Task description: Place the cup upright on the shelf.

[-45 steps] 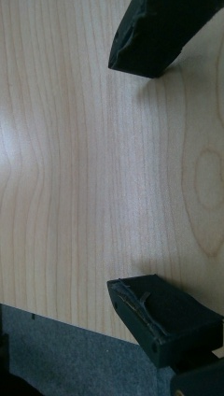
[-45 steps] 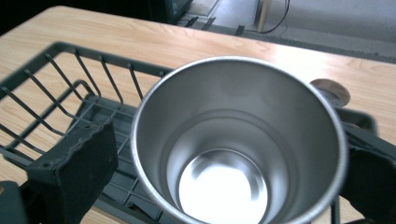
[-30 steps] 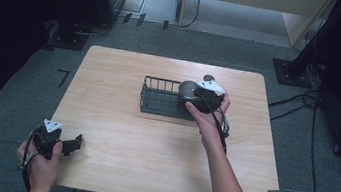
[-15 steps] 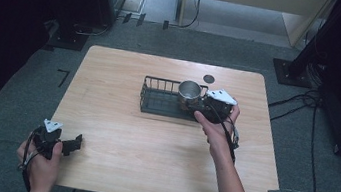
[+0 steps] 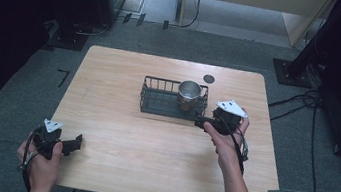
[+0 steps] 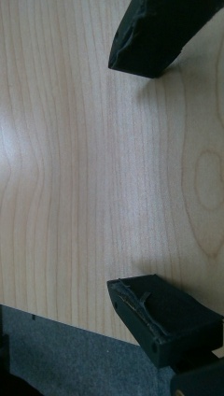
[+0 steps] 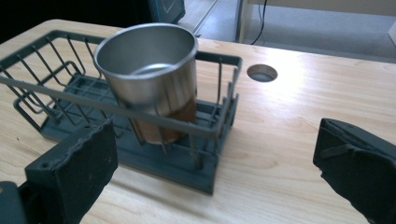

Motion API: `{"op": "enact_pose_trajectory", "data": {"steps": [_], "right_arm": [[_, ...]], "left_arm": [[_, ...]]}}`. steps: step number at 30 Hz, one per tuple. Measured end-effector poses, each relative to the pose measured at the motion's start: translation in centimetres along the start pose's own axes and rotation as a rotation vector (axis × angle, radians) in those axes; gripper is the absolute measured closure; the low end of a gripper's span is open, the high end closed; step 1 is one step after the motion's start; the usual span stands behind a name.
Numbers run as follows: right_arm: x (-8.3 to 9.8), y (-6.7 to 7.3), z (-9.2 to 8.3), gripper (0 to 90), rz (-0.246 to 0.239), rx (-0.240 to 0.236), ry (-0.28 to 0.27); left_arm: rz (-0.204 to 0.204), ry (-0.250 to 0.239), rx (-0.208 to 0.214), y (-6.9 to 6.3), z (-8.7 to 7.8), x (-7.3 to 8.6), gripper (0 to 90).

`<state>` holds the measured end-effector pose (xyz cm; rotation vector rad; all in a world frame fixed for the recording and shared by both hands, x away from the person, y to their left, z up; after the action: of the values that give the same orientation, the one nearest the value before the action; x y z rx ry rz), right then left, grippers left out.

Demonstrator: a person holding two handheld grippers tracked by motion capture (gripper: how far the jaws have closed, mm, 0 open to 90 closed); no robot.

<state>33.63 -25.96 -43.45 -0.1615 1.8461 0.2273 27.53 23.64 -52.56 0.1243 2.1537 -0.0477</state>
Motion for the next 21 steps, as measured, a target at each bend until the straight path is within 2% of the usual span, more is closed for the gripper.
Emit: {"op": "enact_pose_trajectory", "data": {"steps": [21], "right_arm": [[3.5, -5.6, -4.1, 0.0, 0.02, 0.109, 0.032]], "left_arm": [[-0.001, -0.001, 0.0, 0.0, 0.0, 0.0, 0.0]]}}
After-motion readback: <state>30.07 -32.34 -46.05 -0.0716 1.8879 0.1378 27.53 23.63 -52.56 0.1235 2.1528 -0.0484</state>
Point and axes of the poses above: each handheld gripper's, and its own axes: z roughly forward along the jaws, x roughly out of its underside, y roughly to its left, the point moved 1 cm from there along z, roughly forward along the jaws, and after that the axes turned 13 degrees about -y, right-handed, at the moved point
